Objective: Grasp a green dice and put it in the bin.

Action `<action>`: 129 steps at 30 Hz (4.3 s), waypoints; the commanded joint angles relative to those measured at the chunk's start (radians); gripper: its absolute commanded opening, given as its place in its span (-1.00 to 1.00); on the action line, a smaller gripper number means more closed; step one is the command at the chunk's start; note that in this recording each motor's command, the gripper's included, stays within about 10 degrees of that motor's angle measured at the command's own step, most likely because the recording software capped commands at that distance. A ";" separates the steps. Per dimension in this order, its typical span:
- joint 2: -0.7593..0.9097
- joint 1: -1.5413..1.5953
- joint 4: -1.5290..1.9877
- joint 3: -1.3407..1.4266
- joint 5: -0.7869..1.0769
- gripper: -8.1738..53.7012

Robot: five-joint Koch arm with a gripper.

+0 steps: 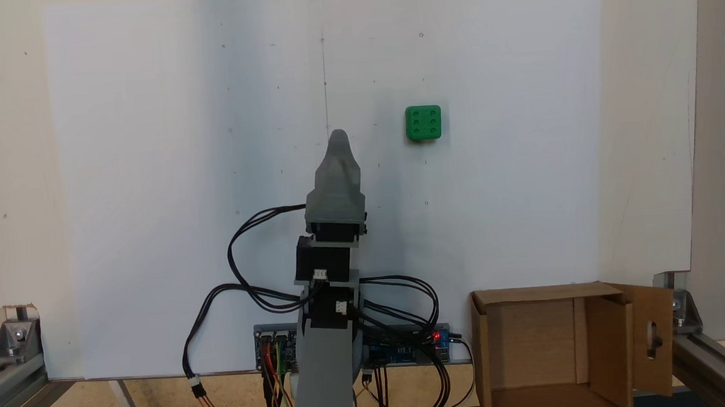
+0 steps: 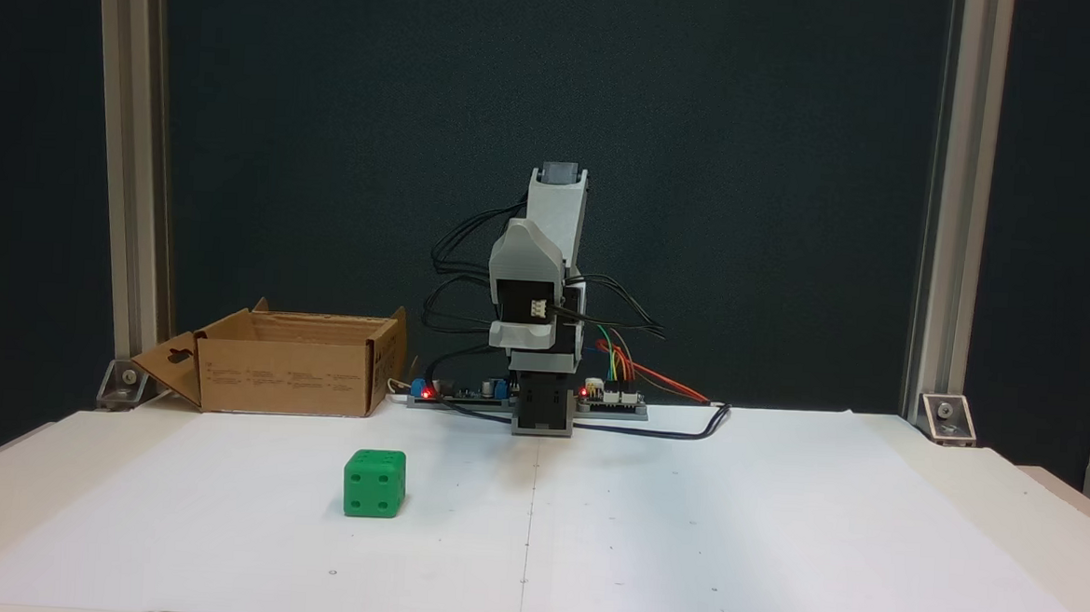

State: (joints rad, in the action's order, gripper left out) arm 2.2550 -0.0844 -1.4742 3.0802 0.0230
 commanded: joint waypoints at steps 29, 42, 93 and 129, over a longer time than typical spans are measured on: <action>0.114 0.060 0.247 -0.015 0.005 0.68; 0.114 -0.077 1.070 -0.560 0.005 0.69; -0.482 -0.454 2.517 -1.486 0.545 0.73; -0.779 -0.443 2.292 -1.505 0.617 0.71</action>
State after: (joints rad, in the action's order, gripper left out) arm 1.4726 -0.5277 0.8253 1.6429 0.5584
